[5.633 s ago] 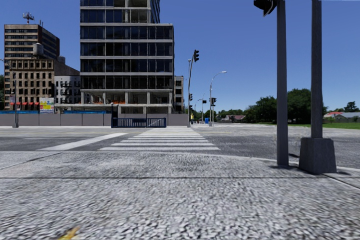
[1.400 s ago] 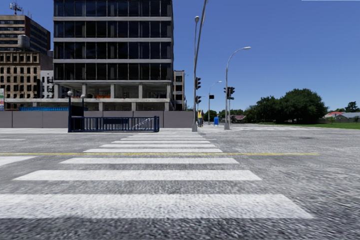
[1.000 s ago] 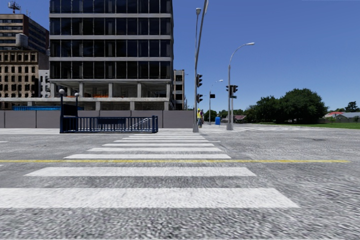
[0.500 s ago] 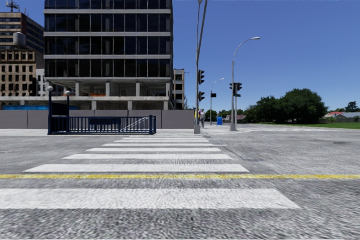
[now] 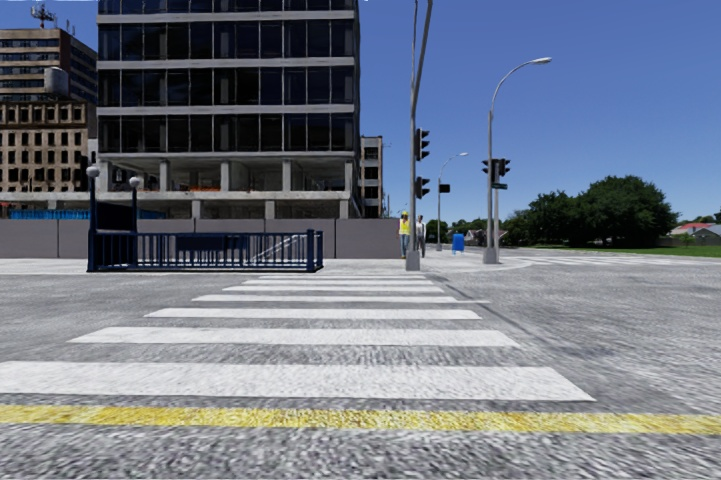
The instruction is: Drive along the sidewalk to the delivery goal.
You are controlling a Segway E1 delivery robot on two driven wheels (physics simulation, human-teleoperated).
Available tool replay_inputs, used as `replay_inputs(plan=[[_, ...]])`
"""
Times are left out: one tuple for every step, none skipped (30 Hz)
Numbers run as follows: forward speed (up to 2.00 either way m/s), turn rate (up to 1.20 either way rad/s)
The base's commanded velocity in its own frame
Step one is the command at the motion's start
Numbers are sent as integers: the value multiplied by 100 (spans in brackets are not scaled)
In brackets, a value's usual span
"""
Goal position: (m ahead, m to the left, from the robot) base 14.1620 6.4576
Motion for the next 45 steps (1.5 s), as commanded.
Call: replay_inputs(plan=[[200,0],[200,0],[200,0],[200,0],[200,0],[200,0],[200,0],[200,0],[200,0],[200,0],[200,0],[200,0],[200,0],[200,0],[200,0],[200,0],[200,0],[200,0],[163,0],[133,0],[117,3],[114,15],[113,23],[113,26],[113,29],[113,29],[113,38],[113,46],[113,49],[113,49],[116,49],[120,49],[123,49],[123,49],[124,48],[124,31],[125,16],[125,2],[125,0],[125,0],[125,0],[125,0],[125,0],[125,0],[125,0]])
